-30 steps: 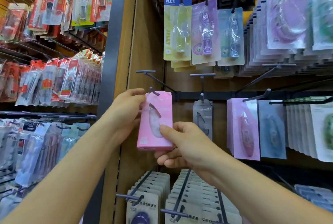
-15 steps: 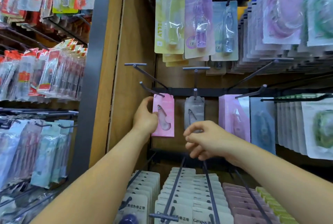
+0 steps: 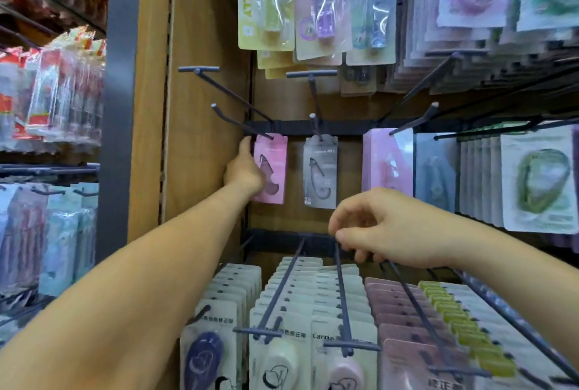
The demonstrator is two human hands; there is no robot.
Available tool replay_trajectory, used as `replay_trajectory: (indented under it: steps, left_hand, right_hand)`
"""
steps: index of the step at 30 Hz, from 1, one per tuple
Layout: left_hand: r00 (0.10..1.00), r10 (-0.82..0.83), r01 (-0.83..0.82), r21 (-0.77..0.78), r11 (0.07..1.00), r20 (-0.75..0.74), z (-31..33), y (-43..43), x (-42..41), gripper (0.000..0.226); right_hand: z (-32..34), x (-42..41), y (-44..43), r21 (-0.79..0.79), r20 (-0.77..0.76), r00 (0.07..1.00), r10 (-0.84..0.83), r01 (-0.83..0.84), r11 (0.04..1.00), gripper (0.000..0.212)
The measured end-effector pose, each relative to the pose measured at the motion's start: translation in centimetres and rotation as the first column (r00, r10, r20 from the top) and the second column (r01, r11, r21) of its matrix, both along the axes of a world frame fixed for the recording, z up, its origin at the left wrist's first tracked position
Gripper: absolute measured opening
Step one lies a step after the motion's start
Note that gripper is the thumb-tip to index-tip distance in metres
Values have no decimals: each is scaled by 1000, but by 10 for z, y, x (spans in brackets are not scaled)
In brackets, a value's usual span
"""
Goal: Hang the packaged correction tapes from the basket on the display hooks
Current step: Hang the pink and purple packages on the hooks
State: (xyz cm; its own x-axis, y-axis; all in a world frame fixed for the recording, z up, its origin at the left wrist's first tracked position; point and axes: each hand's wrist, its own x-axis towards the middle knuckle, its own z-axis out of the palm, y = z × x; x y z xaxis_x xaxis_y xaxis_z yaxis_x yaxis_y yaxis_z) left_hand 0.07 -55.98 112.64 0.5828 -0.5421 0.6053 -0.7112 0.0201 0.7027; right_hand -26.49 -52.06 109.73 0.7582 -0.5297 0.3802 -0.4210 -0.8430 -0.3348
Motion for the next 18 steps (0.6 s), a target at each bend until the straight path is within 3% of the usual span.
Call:
replay_trajectory:
  steps: [4, 7, 10, 13, 18]
  left_hand:
    - [983, 64, -77, 69, 995, 172, 1, 53, -19, 60]
    - [967, 84, -95, 32, 995, 238, -16, 103, -35, 39]
    - [978, 49, -40, -53, 998, 201, -51, 159, -50, 28]
    - [991, 61, -48, -111, 993, 117, -95, 216, -70, 33]
    - [979, 185, -186, 7, 982, 80, -189, 299, -92, 28]
  right_hand:
    - [-3, -16, 13, 34, 72, 993, 95, -97, 995, 10]
    - [-7, -31, 28, 52, 167, 965, 201, -212, 976, 11]
    - [-18, -39, 44, 40, 212, 937, 279, -293, 955, 10]
    - [-36, -37, 63, 17, 207, 908, 365, -377, 926, 9]
    - [-101, -26, 101, 3, 124, 827, 548, -553, 833, 8]
